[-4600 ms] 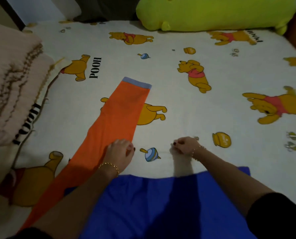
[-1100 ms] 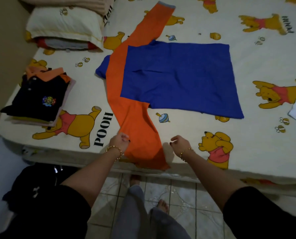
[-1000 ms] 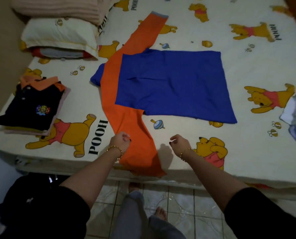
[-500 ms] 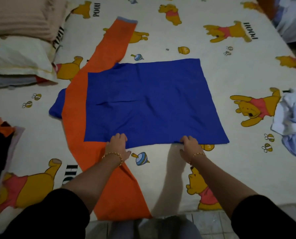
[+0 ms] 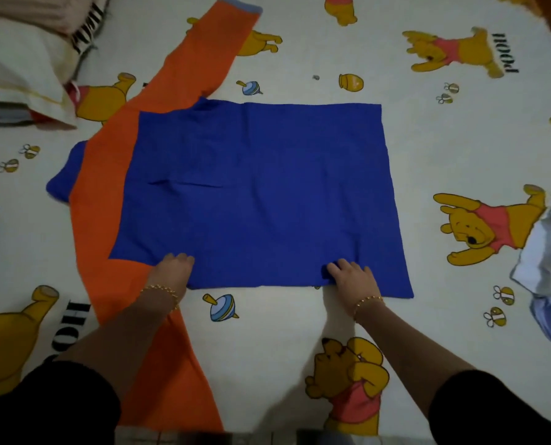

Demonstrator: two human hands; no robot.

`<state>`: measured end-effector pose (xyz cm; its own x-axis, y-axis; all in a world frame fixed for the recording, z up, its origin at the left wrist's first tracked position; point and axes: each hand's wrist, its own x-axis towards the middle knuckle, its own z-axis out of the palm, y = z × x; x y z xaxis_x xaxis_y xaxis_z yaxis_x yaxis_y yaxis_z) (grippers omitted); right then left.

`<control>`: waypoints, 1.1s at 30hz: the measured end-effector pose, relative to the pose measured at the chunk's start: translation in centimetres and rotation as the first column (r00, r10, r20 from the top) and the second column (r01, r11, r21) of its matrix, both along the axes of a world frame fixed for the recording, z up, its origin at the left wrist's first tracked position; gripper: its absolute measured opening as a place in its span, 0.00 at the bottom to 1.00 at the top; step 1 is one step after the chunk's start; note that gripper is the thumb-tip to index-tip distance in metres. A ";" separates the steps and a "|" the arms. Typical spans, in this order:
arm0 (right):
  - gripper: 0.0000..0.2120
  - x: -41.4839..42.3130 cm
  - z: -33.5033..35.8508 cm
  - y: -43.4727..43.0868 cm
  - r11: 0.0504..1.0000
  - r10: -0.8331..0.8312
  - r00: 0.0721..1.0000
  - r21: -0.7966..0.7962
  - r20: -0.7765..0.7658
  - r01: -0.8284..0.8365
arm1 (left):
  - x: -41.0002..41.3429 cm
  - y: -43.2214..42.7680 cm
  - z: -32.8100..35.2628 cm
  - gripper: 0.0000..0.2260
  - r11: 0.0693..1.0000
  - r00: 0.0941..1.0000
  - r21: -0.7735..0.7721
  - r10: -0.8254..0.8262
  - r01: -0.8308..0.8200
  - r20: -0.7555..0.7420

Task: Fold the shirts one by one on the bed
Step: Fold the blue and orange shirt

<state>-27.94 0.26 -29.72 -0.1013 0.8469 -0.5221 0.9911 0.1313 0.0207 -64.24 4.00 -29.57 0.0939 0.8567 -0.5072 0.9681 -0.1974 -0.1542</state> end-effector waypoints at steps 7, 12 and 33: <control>0.19 1.2 1.4 0.2 1.000 0.031 0.999 -0.006 0.013 -0.031 | 0.0 -0.9 2.5 0.22 0.999 0.999 0.030 -0.015 0.016 -0.052; 0.17 1.7 2.7 6.9 0.989 -0.027 0.997 0.145 0.076 0.015 | -0.2 5.3 4.7 0.15 0.990 0.999 0.140 0.029 -0.023 -0.039; 0.15 -9.8 1.4 22.5 0.978 -0.021 0.983 0.201 -0.184 0.059 | -6.2 20.2 1.4 0.21 0.914 0.693 0.031 0.285 -0.405 0.663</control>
<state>-37.69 22.79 -28.33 -0.1416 0.9390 -0.3134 0.9853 0.1032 -0.1361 -70.40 24.22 -28.16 0.0203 0.9567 -0.2905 0.8426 0.1400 0.5200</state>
